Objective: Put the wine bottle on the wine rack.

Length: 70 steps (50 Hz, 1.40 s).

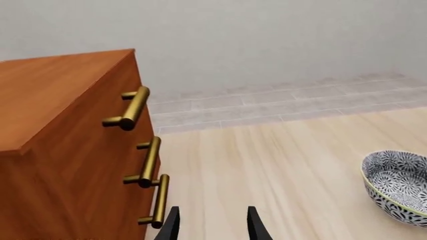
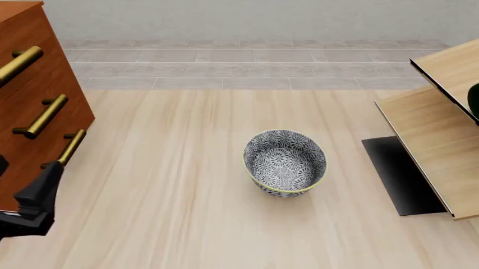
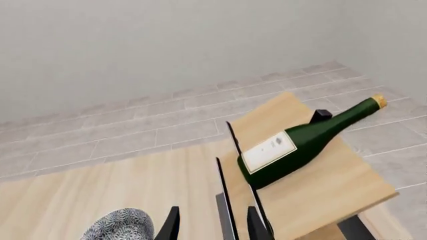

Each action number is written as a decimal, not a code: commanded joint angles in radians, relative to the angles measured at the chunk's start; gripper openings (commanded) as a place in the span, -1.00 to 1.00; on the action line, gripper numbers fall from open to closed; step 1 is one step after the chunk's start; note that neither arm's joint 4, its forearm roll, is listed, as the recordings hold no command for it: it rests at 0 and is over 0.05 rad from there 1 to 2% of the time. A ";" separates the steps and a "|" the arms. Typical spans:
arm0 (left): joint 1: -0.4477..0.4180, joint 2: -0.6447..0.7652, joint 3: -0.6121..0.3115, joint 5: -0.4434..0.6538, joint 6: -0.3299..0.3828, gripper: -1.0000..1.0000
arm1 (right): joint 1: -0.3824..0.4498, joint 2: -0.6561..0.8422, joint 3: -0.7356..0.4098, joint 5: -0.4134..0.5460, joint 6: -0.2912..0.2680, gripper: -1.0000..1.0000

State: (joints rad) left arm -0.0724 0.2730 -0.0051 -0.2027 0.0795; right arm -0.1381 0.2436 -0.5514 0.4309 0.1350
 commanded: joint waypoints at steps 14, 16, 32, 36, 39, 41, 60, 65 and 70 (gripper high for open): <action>0.020 -0.089 -0.057 0.115 0.000 1.00 | 0.025 -0.080 0.023 0.054 -0.039 1.00; 0.021 -0.105 -0.067 0.136 0.002 1.00 | 0.024 -0.089 0.027 0.056 -0.038 1.00; 0.026 -0.172 -0.143 0.253 0.013 1.00 | 0.028 -0.111 0.020 0.069 -0.033 1.00; 0.026 -0.176 -0.150 0.263 0.013 1.00 | 0.031 -0.118 0.016 0.078 -0.036 1.00; 0.027 -0.190 -0.156 0.281 0.012 1.00 | 0.033 -0.129 0.012 0.091 -0.040 1.00; 0.029 -0.197 -0.158 0.288 0.017 1.00 | 0.030 -0.134 0.009 0.097 -0.036 1.00; 0.047 -0.250 -0.202 0.375 0.024 1.00 | 0.038 -0.173 -0.016 0.151 -0.044 1.00; 0.053 -0.254 -0.214 0.387 0.025 1.00 | 0.033 -0.185 -0.033 0.175 -0.045 1.00; 0.057 -0.267 -0.223 0.406 0.027 1.00 | 0.031 -0.197 -0.051 0.201 -0.057 1.00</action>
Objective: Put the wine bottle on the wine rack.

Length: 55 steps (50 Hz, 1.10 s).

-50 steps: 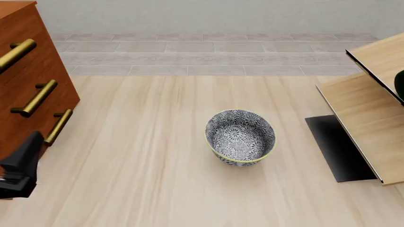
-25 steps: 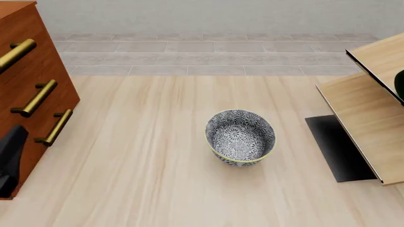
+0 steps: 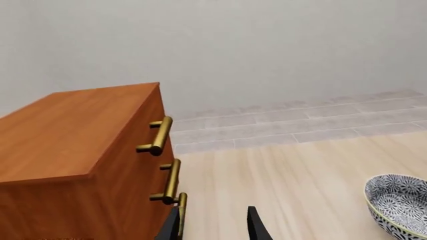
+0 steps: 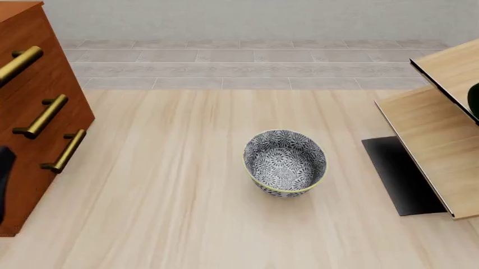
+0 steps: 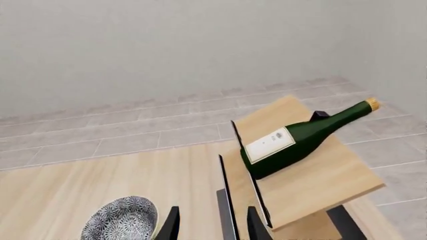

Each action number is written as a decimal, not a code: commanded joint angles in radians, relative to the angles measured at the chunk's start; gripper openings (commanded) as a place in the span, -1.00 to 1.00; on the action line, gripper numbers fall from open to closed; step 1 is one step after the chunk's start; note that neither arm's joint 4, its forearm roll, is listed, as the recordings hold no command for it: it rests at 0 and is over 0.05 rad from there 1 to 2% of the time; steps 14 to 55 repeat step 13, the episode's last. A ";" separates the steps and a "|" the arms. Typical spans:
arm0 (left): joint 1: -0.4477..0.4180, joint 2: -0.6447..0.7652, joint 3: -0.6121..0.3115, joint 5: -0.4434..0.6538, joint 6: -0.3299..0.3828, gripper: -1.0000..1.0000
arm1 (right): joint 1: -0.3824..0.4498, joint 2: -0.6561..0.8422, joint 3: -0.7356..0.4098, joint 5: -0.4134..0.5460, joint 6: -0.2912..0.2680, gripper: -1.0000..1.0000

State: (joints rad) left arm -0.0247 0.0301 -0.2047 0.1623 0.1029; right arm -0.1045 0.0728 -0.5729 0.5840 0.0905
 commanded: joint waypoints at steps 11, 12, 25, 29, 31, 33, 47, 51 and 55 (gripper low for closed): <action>0.005 -0.028 -0.053 0.069 0.001 1.00 | 0.000 -0.038 -0.043 0.067 -0.006 1.00; 0.006 -0.028 -0.056 0.070 0.002 1.00 | 0.000 -0.035 -0.046 0.066 -0.006 1.00; 0.005 -0.028 -0.058 0.073 0.005 1.00 | 0.002 -0.036 -0.046 0.067 -0.009 1.00; 0.005 -0.028 -0.058 0.073 0.005 1.00 | 0.002 -0.036 -0.046 0.067 -0.009 1.00; 0.005 -0.028 -0.058 0.073 0.005 1.00 | 0.002 -0.036 -0.046 0.067 -0.009 1.00; 0.005 -0.028 -0.058 0.073 0.005 1.00 | 0.002 -0.036 -0.046 0.067 -0.009 1.00; 0.005 -0.028 -0.058 0.073 0.005 1.00 | 0.002 -0.036 -0.046 0.067 -0.009 1.00; 0.005 -0.028 -0.058 0.073 0.005 1.00 | 0.002 -0.036 -0.046 0.067 -0.009 1.00; 0.005 -0.028 -0.058 0.073 0.005 1.00 | 0.002 -0.036 -0.046 0.067 -0.009 1.00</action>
